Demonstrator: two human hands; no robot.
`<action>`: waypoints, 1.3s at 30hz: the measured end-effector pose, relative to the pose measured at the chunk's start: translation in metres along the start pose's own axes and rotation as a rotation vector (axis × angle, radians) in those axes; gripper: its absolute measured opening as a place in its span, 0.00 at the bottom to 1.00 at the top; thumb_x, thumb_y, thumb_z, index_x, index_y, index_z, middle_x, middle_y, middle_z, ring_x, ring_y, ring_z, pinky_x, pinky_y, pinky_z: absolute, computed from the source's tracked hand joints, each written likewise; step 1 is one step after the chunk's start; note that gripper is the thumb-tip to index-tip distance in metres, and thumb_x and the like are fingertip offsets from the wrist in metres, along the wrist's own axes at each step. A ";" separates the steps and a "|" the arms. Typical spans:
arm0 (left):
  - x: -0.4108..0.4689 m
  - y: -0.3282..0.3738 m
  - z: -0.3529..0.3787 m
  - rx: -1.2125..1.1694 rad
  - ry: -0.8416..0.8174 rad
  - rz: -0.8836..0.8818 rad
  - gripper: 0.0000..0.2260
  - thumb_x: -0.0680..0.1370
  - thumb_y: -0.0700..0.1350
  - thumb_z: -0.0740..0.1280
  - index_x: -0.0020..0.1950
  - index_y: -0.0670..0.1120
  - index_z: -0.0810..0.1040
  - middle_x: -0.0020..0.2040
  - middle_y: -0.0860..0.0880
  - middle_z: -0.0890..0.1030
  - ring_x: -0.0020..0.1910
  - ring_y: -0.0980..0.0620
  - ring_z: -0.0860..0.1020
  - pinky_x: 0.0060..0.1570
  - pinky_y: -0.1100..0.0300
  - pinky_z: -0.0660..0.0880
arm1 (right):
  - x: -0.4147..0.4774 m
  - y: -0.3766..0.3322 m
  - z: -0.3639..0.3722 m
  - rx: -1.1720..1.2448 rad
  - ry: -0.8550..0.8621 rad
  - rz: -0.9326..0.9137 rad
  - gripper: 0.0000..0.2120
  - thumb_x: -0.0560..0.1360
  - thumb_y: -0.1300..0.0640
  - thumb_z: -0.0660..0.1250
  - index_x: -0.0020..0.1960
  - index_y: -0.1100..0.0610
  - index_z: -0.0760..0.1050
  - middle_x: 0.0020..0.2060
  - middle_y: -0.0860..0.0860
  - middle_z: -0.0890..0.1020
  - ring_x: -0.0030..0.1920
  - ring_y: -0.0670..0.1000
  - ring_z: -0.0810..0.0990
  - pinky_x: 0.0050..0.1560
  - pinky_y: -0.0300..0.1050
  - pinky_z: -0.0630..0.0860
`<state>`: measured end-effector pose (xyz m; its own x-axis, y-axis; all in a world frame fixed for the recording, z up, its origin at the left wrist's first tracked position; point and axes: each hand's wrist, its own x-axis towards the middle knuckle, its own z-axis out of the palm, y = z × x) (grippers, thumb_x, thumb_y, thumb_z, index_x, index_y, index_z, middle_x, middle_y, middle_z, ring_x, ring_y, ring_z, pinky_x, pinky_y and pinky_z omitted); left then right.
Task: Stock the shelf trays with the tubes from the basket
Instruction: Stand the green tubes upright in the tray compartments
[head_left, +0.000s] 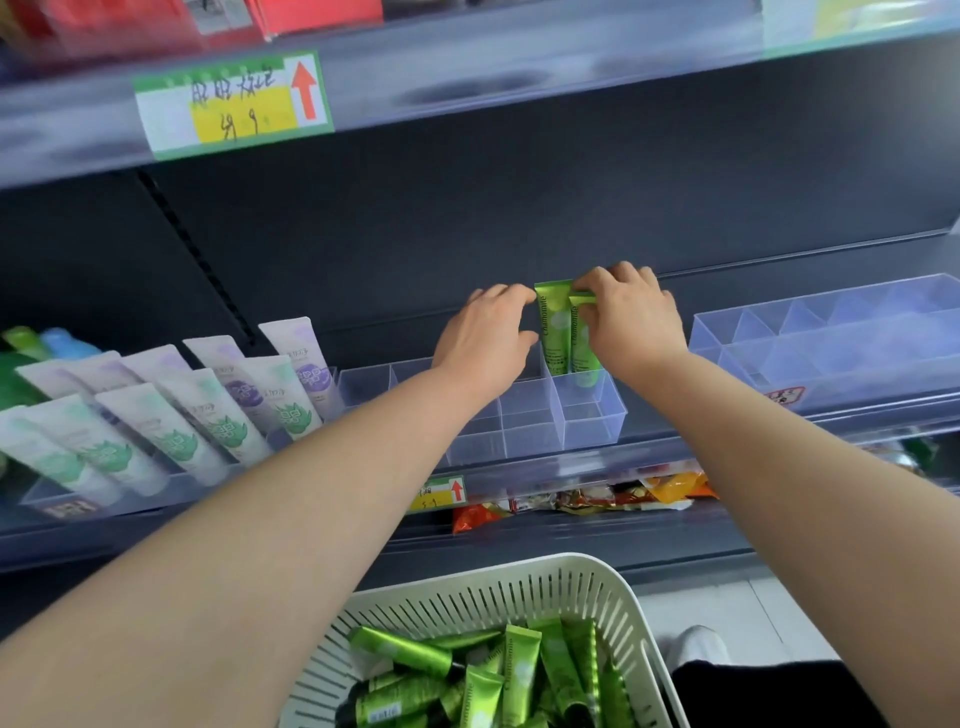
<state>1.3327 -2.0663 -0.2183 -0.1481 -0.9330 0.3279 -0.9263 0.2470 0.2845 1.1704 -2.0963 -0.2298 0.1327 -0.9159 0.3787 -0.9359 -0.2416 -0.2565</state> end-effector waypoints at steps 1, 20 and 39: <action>-0.003 -0.001 -0.002 0.007 0.000 0.017 0.18 0.79 0.45 0.66 0.68 0.48 0.71 0.66 0.50 0.75 0.63 0.47 0.71 0.55 0.51 0.72 | -0.003 -0.003 -0.003 -0.013 0.026 -0.006 0.15 0.78 0.58 0.60 0.65 0.53 0.71 0.58 0.56 0.74 0.59 0.59 0.69 0.52 0.52 0.67; -0.185 -0.053 0.007 -0.091 -0.084 0.074 0.08 0.78 0.39 0.65 0.53 0.47 0.82 0.55 0.52 0.82 0.58 0.50 0.75 0.55 0.51 0.73 | -0.219 -0.050 0.067 0.031 -0.203 -0.289 0.18 0.70 0.63 0.67 0.58 0.52 0.76 0.54 0.51 0.76 0.53 0.58 0.74 0.48 0.53 0.73; -0.298 -0.084 0.116 -0.076 -0.678 -0.293 0.11 0.80 0.43 0.63 0.62 0.49 0.78 0.61 0.50 0.77 0.54 0.50 0.78 0.53 0.53 0.76 | -0.270 -0.044 0.176 -0.071 -0.969 0.006 0.27 0.77 0.48 0.59 0.73 0.55 0.58 0.69 0.54 0.69 0.70 0.56 0.62 0.67 0.57 0.63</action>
<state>1.4142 -1.8393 -0.4439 -0.1028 -0.9141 -0.3922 -0.9377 -0.0425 0.3449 1.2337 -1.8944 -0.4775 0.3088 -0.7918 -0.5269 -0.9509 -0.2449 -0.1892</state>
